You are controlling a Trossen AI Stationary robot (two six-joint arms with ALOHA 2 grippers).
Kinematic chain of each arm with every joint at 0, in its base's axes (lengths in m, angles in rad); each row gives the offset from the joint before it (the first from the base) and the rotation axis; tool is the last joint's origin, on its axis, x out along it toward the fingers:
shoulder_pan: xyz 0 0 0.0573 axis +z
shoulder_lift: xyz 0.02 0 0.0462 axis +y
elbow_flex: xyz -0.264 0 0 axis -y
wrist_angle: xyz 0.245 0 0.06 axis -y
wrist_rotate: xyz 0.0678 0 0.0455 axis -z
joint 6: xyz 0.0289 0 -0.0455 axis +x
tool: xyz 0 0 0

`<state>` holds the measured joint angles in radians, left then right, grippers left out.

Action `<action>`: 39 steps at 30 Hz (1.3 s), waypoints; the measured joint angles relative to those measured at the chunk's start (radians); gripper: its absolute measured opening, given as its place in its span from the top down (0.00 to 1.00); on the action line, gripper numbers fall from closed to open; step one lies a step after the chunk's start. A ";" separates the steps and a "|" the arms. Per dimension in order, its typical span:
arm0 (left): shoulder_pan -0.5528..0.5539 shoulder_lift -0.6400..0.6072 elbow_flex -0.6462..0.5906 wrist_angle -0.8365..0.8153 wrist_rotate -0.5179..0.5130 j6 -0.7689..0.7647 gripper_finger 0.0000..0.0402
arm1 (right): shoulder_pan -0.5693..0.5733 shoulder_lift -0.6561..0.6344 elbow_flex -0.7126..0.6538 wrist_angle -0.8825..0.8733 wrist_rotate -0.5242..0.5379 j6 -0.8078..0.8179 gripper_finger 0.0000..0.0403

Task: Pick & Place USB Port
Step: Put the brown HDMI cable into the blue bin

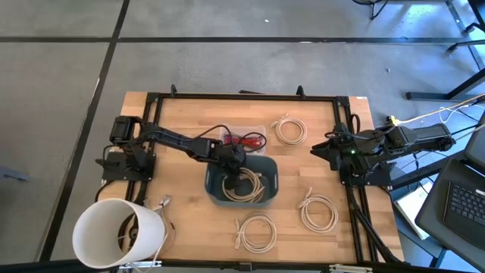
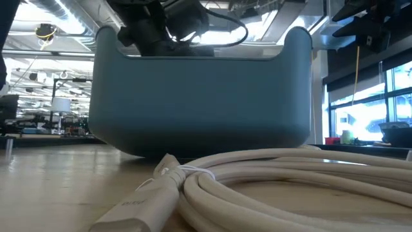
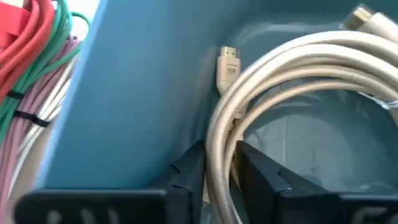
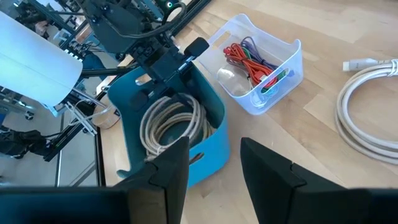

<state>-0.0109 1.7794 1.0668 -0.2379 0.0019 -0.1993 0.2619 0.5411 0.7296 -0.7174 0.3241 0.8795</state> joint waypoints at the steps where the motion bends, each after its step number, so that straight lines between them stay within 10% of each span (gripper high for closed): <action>1: 0.000 0.000 0.000 0.000 0.004 0.000 0.78 | 0.000 0.000 0.000 0.000 0.000 0.000 0.64; 24: -0.011 -0.013 0.467 -0.484 0.035 0.095 0.68 | 0.000 0.000 0.000 -0.013 -0.003 0.000 0.64; 39: -0.219 -0.602 0.494 -0.823 -0.639 -0.116 0.77 | 0.000 0.000 0.000 -0.020 0.055 0.000 0.64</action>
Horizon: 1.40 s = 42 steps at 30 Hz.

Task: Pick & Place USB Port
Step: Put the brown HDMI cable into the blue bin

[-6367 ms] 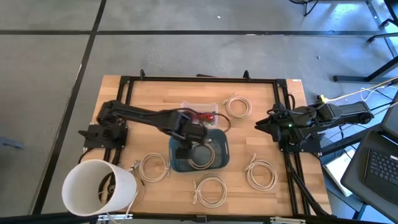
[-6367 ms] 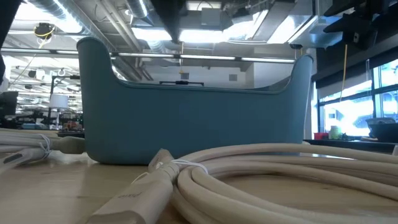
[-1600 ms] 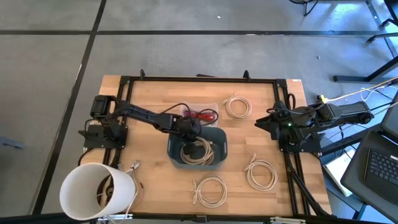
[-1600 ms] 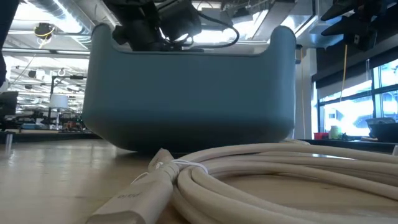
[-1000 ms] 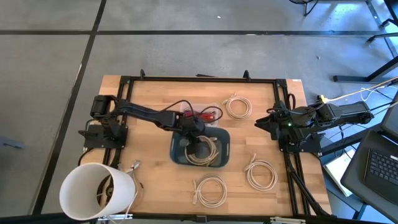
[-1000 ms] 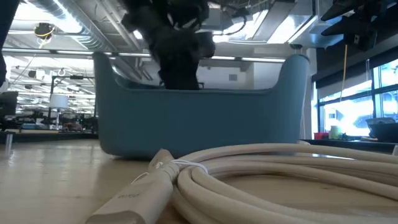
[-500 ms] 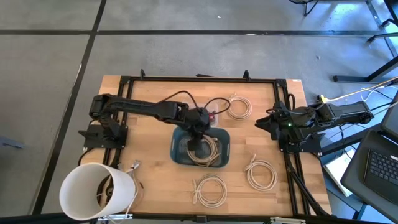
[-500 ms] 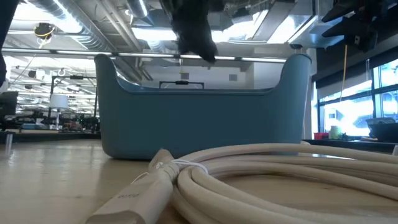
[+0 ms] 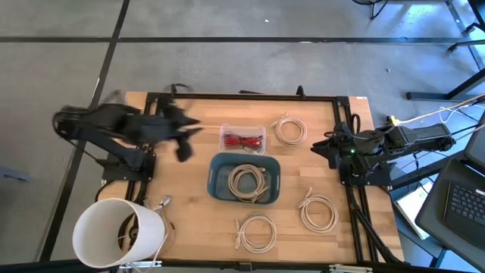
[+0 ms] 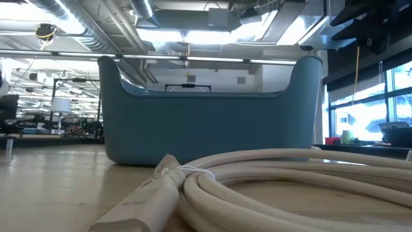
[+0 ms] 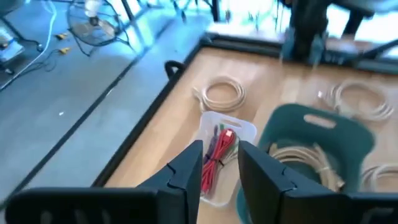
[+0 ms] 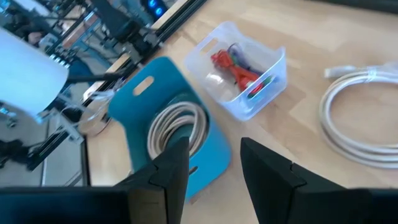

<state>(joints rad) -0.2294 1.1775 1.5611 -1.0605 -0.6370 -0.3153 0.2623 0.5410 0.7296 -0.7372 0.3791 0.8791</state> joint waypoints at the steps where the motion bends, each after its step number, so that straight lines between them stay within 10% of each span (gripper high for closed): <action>1: -0.029 -0.037 0.000 -0.029 -0.028 -0.039 0.77 | 0.000 0.000 0.000 0.000 0.014 0.000 0.64; 12: -0.277 -0.441 -0.491 -0.062 -0.312 -0.473 0.79 | 0.000 0.043 0.000 0.005 0.043 -0.014 0.63; 18: -0.265 -0.649 -0.857 0.432 -0.330 -0.344 0.83 | -0.043 0.055 0.000 0.012 0.044 -0.049 0.63; 24: -0.140 -0.774 -1.019 0.863 -0.167 -0.007 0.89 | -0.201 0.059 0.000 0.003 0.044 -0.028 0.63; 34: 0.229 -0.788 -1.046 0.841 0.285 -0.064 0.96 | -0.535 0.210 0.016 0.017 -0.164 -0.219 0.63; 42: 0.421 -0.655 -1.046 0.818 0.491 -0.054 0.94 | -0.689 0.453 0.243 -0.121 -0.074 -0.418 0.63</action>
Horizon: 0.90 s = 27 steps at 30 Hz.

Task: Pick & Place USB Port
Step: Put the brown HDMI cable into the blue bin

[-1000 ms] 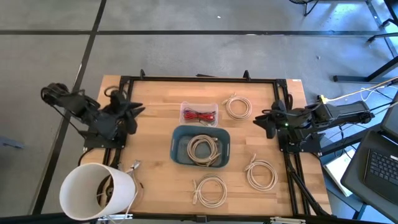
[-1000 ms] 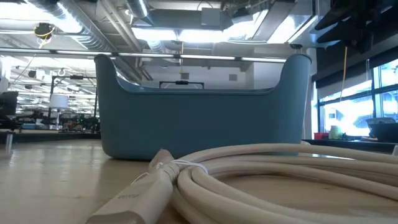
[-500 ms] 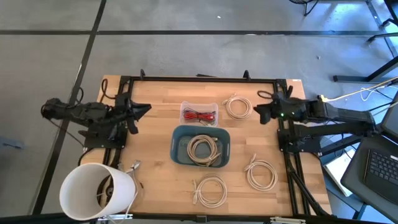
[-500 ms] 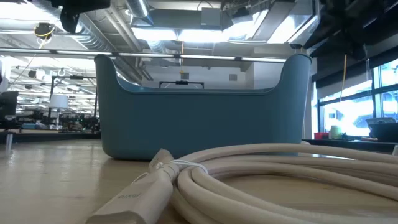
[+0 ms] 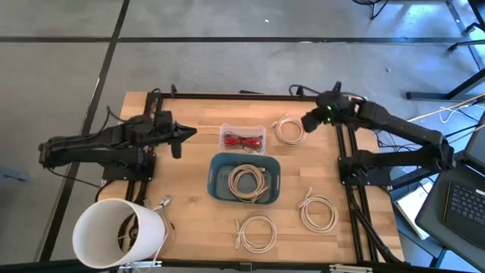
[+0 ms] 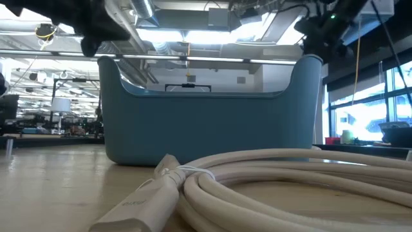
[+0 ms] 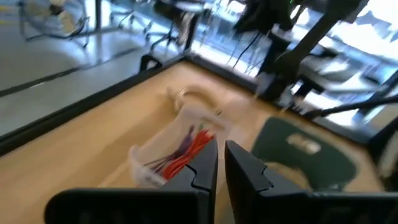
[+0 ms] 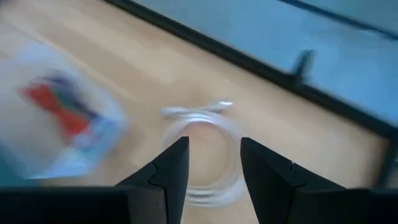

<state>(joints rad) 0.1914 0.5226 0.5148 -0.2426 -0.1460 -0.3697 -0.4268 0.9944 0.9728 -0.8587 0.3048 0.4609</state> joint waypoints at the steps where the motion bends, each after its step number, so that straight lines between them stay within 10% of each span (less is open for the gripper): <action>1: 0.008 0.017 0.000 -0.004 0.000 0.012 0.94 | -0.015 0.029 0.027 -0.038 0.020 -0.028 0.63; 9: 0.022 0.102 0.000 -0.044 0.019 0.003 0.87 | -0.159 0.239 0.075 -0.258 -0.059 -0.103 0.63; 27: 0.020 0.110 0.000 -0.038 0.010 -0.026 0.73 | -0.273 0.528 0.052 -0.101 -0.217 -0.048 0.63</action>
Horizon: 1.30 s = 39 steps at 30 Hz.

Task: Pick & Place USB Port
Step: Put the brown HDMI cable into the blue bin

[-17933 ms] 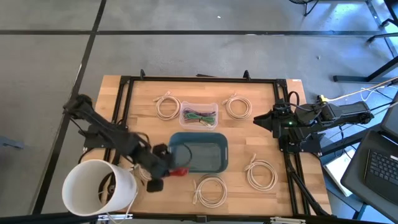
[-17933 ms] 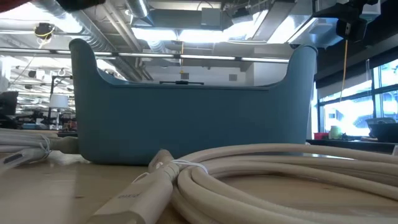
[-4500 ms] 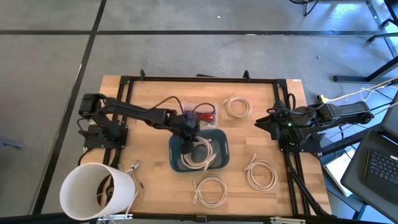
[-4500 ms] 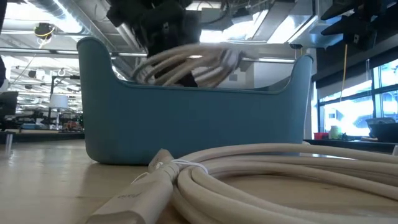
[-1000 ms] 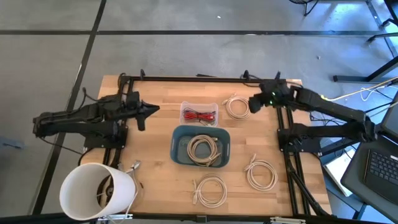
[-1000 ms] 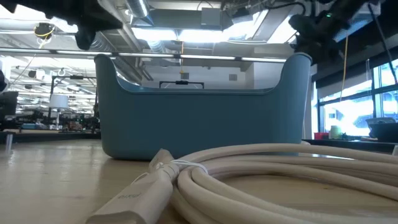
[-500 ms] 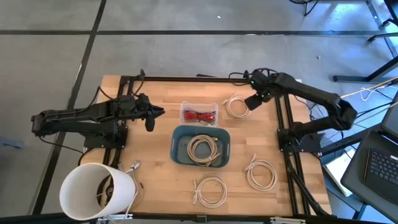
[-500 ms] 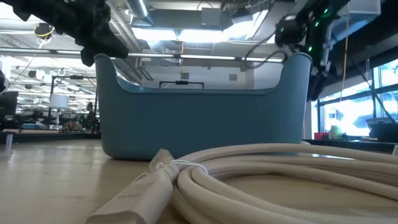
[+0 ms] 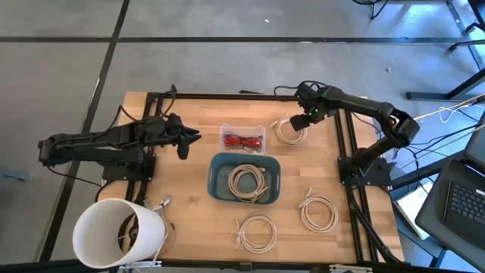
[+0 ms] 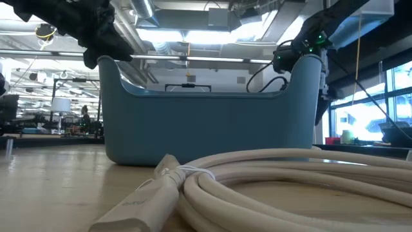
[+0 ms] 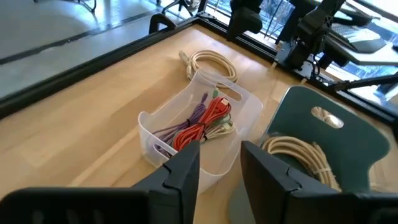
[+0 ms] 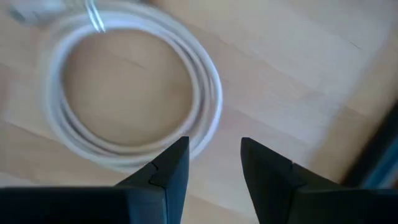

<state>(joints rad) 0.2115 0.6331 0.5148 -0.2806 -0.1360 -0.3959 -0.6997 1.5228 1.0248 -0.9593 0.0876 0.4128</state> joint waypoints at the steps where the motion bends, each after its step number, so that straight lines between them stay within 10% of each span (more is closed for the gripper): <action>1: 0.000 0.000 0.000 0.000 0.000 -0.014 0.73 | -0.007 0.001 0.000 0.014 -0.015 0.003 0.62; 13: 0.000 0.000 0.000 0.000 0.000 -0.054 0.74 | -0.070 0.013 0.000 0.060 -0.029 0.029 0.33; 28: 0.000 0.000 0.000 0.000 0.003 -0.055 0.75 | -0.070 0.243 -0.001 0.118 -0.029 -0.030 0.32; 39: 0.000 0.000 0.000 -0.001 0.003 -0.082 0.77 | -0.069 0.295 0.003 0.151 -0.060 -0.087 0.66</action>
<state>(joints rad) 0.2111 0.6331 0.5148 -0.2811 -0.1327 -0.4774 -0.7685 1.8178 1.0275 -0.8079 0.0278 0.3259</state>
